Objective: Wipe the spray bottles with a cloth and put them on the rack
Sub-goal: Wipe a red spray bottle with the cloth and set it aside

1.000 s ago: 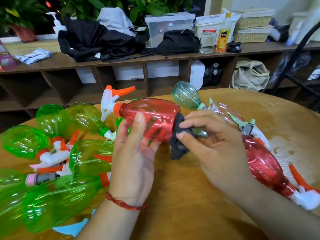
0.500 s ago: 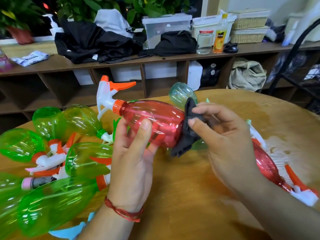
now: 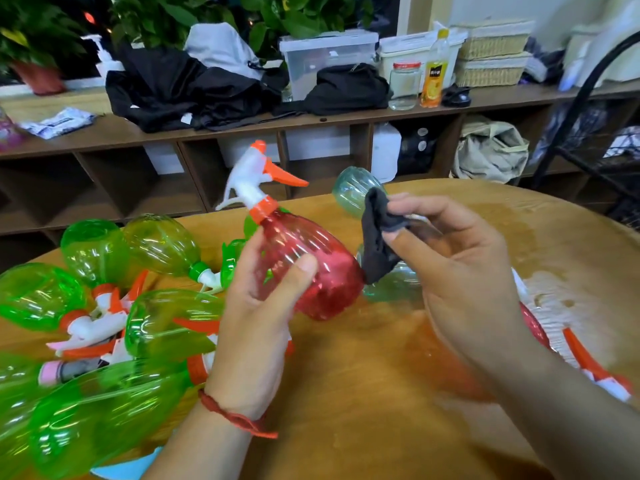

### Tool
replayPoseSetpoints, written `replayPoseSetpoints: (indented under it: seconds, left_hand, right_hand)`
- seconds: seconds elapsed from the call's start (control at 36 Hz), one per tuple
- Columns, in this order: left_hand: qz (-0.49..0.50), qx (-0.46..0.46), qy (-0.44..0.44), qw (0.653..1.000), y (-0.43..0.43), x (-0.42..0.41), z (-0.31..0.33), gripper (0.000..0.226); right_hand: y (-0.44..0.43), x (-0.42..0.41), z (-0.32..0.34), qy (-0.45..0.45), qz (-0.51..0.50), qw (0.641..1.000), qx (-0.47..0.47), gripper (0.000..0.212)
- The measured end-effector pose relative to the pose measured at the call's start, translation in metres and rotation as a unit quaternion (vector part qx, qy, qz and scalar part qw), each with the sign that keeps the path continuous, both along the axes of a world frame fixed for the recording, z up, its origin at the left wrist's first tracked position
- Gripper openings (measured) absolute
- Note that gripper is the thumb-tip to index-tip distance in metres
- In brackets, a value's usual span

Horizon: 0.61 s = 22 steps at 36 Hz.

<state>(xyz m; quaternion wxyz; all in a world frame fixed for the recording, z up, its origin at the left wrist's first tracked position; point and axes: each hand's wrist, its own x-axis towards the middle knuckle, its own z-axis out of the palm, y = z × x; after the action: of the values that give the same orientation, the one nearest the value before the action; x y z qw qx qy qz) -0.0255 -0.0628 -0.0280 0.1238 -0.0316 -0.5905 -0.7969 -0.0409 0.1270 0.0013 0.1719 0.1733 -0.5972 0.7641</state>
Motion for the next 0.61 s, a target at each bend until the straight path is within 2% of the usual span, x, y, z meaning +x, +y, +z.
replayPoseSetpoints:
  seconds: [0.08, 0.17, 0.28, 0.39, 0.5, 0.61]
  left_hand:
    - [-0.042, -0.083, 0.011, 0.996, 0.006, 0.003, -0.006, 0.069]
    - [-0.062, -0.124, 0.025, 0.990, 0.012, 0.009, -0.008, 0.068]
    - [-0.074, -0.126, 0.037, 0.989, 0.011, 0.010, -0.009, 0.065]
    - [-0.087, -0.141, 0.048, 0.985, 0.006, 0.010, -0.007, 0.067]
    - [-0.090, -0.159, 0.048, 0.982, 0.003, 0.009, -0.008, 0.068]
    - [-0.080, -0.168, 0.042, 0.982, 0.003, 0.009, -0.010, 0.067]
  right_hand:
    - [0.001, -0.002, -0.002, 0.024, -0.024, 0.999, 0.014, 0.033]
    - [-0.004, 0.001, -0.005, 0.035, -0.001, 0.999, 0.038, 0.033]
    - [-0.010, 0.000, -0.012, 0.045, -0.013, 0.992, 0.114, 0.031]
    - [-0.006, 0.001, -0.010, 0.020, -0.011, 0.984, 0.176, 0.023]
    - [-0.004, -0.001, -0.007, -0.011, 0.009, 0.982, 0.186, 0.020]
    - [0.004, -0.005, -0.006, 0.051, -0.080, 0.968, 0.233, 0.026]
